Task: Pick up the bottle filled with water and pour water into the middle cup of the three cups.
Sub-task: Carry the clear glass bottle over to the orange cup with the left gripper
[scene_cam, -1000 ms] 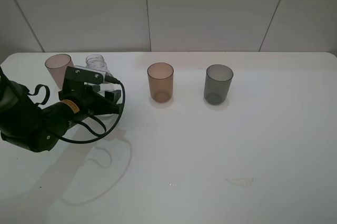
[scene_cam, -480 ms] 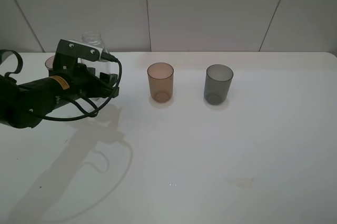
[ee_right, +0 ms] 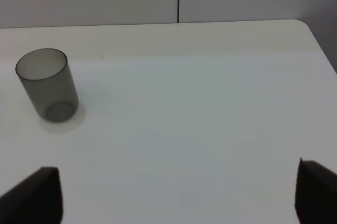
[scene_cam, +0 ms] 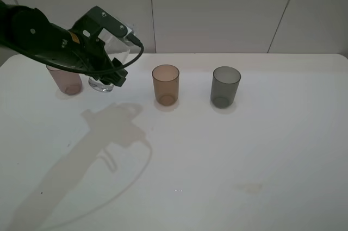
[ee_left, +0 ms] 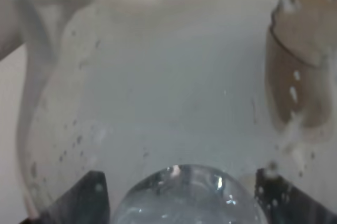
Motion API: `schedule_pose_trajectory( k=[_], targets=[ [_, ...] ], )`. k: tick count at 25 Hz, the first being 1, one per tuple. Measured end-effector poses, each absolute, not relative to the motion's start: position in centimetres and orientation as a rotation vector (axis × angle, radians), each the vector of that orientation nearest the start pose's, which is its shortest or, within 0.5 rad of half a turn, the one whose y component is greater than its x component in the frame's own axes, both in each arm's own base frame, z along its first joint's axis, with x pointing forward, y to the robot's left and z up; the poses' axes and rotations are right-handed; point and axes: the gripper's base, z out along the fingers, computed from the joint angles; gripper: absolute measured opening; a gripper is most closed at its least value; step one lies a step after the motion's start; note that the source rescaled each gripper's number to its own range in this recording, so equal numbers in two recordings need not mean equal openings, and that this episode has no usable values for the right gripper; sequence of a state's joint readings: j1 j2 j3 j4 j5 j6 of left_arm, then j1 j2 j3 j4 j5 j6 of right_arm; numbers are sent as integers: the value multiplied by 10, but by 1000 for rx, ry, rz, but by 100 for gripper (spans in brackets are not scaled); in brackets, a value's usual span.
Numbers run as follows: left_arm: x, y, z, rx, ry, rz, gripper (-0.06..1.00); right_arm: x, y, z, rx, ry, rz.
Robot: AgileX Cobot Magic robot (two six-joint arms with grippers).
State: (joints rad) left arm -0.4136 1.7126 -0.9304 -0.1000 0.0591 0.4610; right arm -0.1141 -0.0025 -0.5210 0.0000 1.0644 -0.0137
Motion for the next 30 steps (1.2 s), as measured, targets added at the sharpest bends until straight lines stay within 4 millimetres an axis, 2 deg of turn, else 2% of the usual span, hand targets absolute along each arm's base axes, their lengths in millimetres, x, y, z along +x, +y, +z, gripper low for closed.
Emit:
schedule_pose_trajectory(
  k=[12, 19, 30],
  targets=[
    [333, -143, 216, 1191, 2214, 112, 2, -8, 1, 283, 102, 2023, -81],
    [335, -142, 200, 1389, 2212, 249, 2, -8, 1, 283, 102, 2023, -81],
    [355, -181, 183, 1620, 2178, 364, 2, -8, 1, 283, 102, 2023, -81]
  ],
)
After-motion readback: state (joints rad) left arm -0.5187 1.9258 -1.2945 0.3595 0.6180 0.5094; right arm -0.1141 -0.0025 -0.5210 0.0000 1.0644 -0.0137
